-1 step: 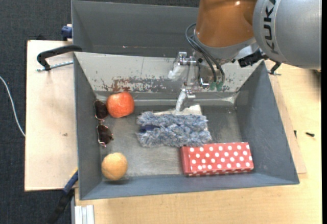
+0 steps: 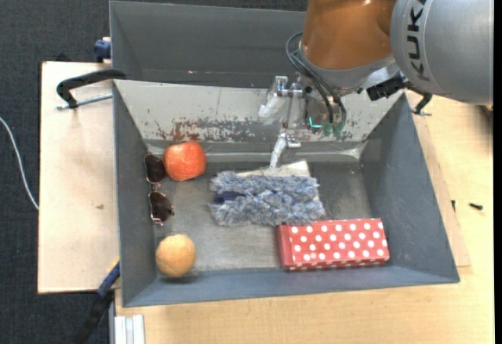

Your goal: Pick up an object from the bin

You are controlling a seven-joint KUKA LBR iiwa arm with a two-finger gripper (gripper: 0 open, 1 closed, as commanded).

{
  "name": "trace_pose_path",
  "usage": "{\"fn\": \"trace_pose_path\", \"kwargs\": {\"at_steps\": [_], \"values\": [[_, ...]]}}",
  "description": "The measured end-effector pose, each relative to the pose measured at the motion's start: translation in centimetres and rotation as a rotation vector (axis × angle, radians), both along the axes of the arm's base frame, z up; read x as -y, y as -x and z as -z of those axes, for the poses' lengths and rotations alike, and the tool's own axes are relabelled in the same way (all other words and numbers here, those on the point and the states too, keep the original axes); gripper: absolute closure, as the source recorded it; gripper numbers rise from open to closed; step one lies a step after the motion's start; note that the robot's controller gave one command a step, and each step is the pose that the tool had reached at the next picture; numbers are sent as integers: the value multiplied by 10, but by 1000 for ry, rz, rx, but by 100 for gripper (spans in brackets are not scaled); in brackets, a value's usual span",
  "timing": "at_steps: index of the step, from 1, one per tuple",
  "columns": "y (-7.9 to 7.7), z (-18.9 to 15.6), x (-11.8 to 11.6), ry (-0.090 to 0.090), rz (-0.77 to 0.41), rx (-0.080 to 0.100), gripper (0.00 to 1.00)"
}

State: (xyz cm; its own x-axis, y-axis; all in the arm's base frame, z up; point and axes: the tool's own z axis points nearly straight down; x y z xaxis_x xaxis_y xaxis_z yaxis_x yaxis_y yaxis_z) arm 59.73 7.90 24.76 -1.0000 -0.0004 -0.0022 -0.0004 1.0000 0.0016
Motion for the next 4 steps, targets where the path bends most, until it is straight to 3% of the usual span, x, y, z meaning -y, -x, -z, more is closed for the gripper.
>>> {"fn": "trace_pose_path", "kwargs": {"at_steps": [1,2,3,4], "values": [[11,71,-7,0,-56,3,0],[21,162,-34,-1,-169,14,100],[21,162,-34,-1,-169,14,100],[93,60,-35,1,-312,1,100]]}}
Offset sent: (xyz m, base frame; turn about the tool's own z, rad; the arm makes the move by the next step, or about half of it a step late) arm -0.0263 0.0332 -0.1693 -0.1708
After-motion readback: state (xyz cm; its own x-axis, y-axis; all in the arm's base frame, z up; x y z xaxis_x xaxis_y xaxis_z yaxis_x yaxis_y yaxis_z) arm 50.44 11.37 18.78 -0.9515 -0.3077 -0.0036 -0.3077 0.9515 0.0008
